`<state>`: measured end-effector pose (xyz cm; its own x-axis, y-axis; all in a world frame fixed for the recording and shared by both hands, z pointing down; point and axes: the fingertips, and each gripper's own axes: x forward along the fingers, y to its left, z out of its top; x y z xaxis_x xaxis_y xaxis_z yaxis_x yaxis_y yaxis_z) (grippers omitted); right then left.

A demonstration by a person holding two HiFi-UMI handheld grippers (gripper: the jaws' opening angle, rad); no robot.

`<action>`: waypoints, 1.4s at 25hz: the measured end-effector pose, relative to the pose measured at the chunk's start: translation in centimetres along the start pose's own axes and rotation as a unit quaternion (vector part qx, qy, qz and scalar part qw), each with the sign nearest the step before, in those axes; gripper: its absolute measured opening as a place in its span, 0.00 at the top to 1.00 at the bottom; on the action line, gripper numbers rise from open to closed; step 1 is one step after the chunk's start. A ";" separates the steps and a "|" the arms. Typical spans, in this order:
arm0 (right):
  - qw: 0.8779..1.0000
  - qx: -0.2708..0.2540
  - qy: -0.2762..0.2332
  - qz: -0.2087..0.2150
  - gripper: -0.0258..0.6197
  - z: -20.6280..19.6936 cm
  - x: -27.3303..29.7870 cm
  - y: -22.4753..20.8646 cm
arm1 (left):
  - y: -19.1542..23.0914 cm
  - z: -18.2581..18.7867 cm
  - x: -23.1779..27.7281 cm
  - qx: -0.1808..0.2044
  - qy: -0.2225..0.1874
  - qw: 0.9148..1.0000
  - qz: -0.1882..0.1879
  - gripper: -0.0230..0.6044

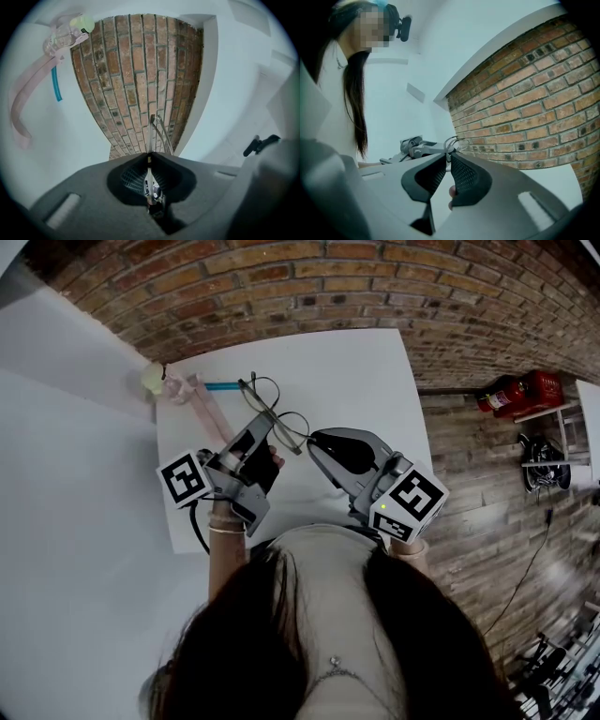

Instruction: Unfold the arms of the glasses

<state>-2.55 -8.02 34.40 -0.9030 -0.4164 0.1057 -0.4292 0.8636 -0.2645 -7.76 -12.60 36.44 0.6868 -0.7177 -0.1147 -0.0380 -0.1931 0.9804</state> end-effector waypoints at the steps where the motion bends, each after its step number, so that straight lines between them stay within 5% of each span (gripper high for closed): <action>1: 1.000 -0.001 0.000 0.000 0.90 0.0 0.0 0.0 | 0.1 0.0 0.0 0.001 0.000 1.000 0.001 0.93; 35: 0.997 0.010 -0.077 -0.012 0.90 4.2 -1.6 -0.4 | 1.0 -1.5 -0.2 0.042 0.026 0.998 0.047 0.93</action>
<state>-0.82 -8.90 30.32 -0.8782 -0.4770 -0.0356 -0.4490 0.8477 -0.2826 -6.90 -11.65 37.71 0.7141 -0.7000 -0.0122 -0.1629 -0.1831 0.9695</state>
